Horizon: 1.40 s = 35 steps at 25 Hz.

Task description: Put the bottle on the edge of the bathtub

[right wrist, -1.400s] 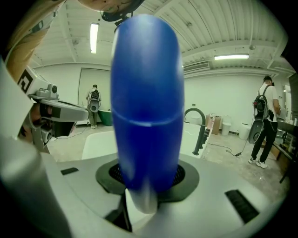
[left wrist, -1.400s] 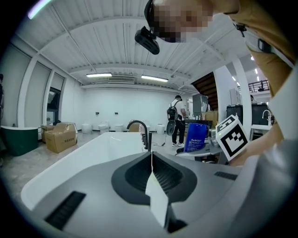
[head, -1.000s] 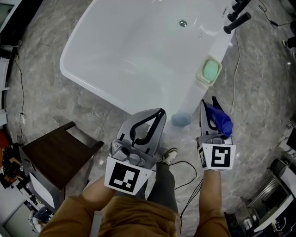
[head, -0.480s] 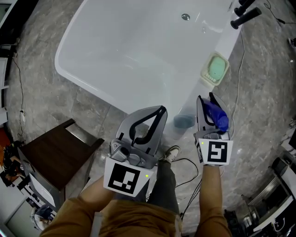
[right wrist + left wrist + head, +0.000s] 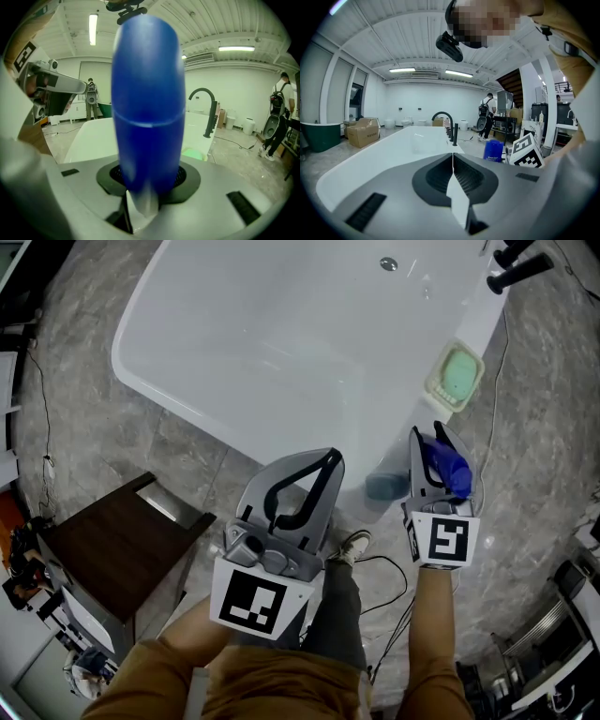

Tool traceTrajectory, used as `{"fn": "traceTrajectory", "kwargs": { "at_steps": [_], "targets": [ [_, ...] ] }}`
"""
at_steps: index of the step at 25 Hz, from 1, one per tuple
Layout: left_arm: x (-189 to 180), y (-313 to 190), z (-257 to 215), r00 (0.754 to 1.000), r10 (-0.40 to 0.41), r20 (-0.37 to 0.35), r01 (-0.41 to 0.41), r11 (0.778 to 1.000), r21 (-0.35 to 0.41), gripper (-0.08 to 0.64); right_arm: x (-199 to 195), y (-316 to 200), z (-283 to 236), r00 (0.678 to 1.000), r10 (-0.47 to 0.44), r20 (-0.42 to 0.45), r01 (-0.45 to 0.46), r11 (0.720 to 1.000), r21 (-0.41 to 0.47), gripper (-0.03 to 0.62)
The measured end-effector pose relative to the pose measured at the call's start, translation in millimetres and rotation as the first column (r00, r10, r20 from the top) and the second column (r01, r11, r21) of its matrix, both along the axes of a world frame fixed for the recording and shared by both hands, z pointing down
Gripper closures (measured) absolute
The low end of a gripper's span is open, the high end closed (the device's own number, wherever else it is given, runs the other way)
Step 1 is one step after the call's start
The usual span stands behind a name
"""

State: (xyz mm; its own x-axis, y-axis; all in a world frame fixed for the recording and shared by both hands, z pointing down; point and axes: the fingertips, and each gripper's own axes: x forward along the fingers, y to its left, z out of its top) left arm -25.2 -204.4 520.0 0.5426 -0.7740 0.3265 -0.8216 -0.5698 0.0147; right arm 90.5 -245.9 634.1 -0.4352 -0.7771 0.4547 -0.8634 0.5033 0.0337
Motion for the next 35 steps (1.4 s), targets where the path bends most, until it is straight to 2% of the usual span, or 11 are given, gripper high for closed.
{"fn": "traceTrajectory", "kwargs": {
  "at_steps": [10,27,35],
  "targets": [
    [-10.1,-1.6,6.1,1.000,-0.007,-0.001,0.007,1.000,-0.008,0.549,-7.9,-3.3,8.5,1.000,-0.001,-0.011,0.001,1.000,0.003,0.454],
    [-7.4,0.9,9.5,1.000,-0.004,-0.008,0.004,1.000,-0.015,0.549,-4.8,-4.0,8.4,1.000,0.023,-0.018,-0.023,0.999,0.030,0.453],
    [-7.0,2.5,11.9,1.000,-0.002,-0.005,0.002,1.000,-0.021,0.549,-5.1,-1.2,8.0,1.000,0.008,-0.029,-0.007,0.999,0.037,0.449]
  ]
}}
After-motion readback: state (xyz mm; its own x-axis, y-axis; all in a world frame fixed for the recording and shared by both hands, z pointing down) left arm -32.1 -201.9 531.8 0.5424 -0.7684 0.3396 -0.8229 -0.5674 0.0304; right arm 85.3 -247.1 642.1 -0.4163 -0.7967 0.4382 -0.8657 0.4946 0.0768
